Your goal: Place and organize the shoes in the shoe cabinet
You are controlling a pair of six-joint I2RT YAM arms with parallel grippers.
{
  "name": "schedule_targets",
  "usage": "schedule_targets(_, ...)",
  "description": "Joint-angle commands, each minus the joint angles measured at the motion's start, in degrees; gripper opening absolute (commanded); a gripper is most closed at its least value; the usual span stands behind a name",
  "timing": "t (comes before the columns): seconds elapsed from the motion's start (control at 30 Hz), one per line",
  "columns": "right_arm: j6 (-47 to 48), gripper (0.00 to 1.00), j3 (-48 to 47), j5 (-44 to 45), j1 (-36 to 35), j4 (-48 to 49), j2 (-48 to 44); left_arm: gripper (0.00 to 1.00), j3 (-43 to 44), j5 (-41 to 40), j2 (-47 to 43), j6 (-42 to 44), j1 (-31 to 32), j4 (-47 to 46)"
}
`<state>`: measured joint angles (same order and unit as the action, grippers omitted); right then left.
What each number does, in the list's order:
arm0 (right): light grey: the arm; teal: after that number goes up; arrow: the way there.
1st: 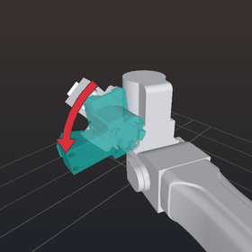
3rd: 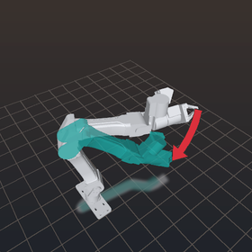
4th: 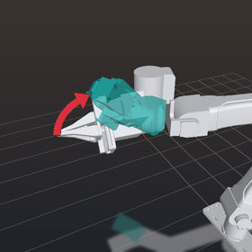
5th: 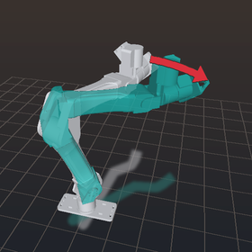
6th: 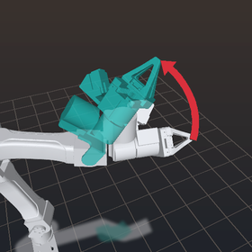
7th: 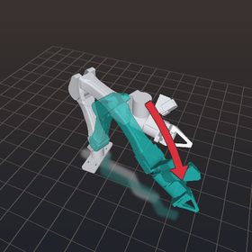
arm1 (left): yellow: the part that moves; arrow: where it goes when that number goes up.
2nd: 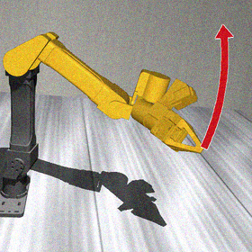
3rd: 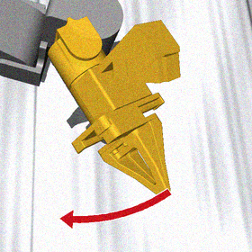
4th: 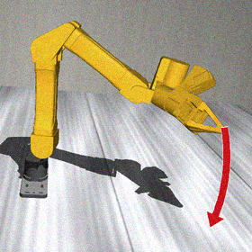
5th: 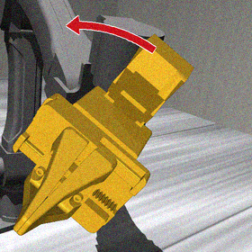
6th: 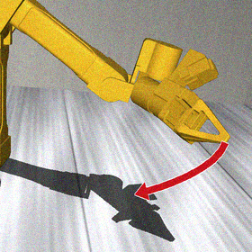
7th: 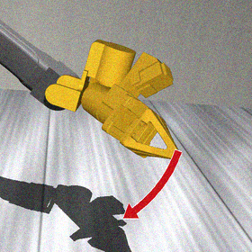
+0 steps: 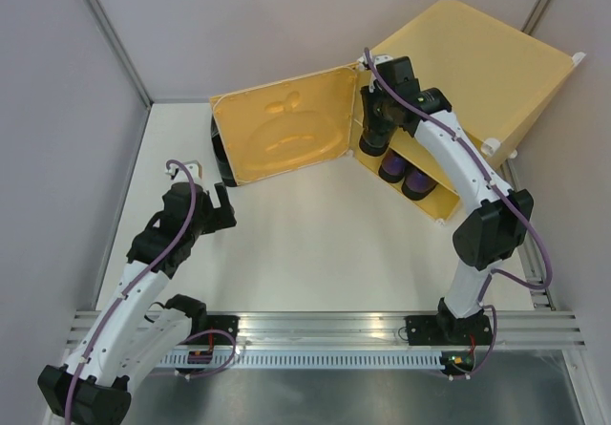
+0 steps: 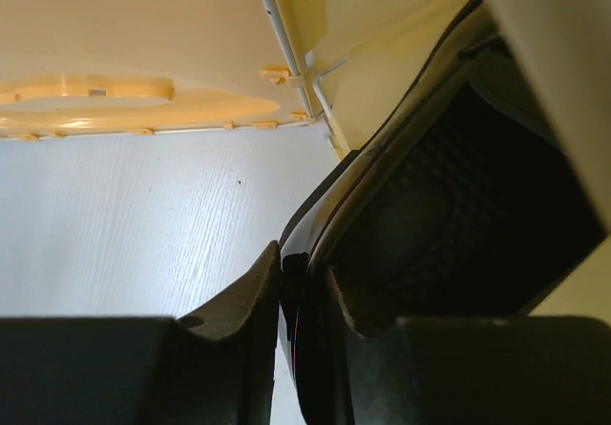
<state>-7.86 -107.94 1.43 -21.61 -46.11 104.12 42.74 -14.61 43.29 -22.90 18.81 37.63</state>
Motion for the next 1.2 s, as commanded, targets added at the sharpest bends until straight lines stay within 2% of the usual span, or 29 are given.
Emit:
schedule_targets(0.0,1.09,0.31,-3.95,5.42,2.71,7.08,0.30,1.00,0.06,0.55,0.04,2.24,-0.18,-1.24)
schedule_targets(0.1,0.83,0.49,-2.28,5.34,2.62,7.96,-1.28,1.00,-0.03,0.64,0.04,2.24,-0.18,-1.24)
schedule_targets(0.2,0.65,0.62,-0.61,4.90,2.71,8.75,-4.17,1.00,-0.03,0.64,-0.05,2.24,-0.26,-1.15)
schedule_targets(0.4,1.00,0.79,5.45,2.70,2.71,13.84,-10.41,1.00,-0.11,0.73,-0.48,2.24,-0.18,-1.24)
schedule_targets(0.57,1.53,0.80,10.63,1.64,2.71,19.28,-14.37,1.00,-0.11,0.72,-0.57,2.24,-0.18,-1.24)
schedule_targets(0.77,2.93,0.80,12.31,2.08,2.62,24.04,-16.22,1.00,-0.11,0.72,-0.57,2.24,-0.26,-1.24)
schedule_targets(1.03,4.42,0.82,14.60,0.24,1.57,27.21,-16.14,1.00,-0.11,0.55,-0.49,2.15,-0.18,-1.33)
schedule_targets(1.17,7.41,0.85,12.85,0.15,0.69,23.80,-13.33,1.00,-0.11,0.55,-0.66,2.15,-0.18,-1.24)
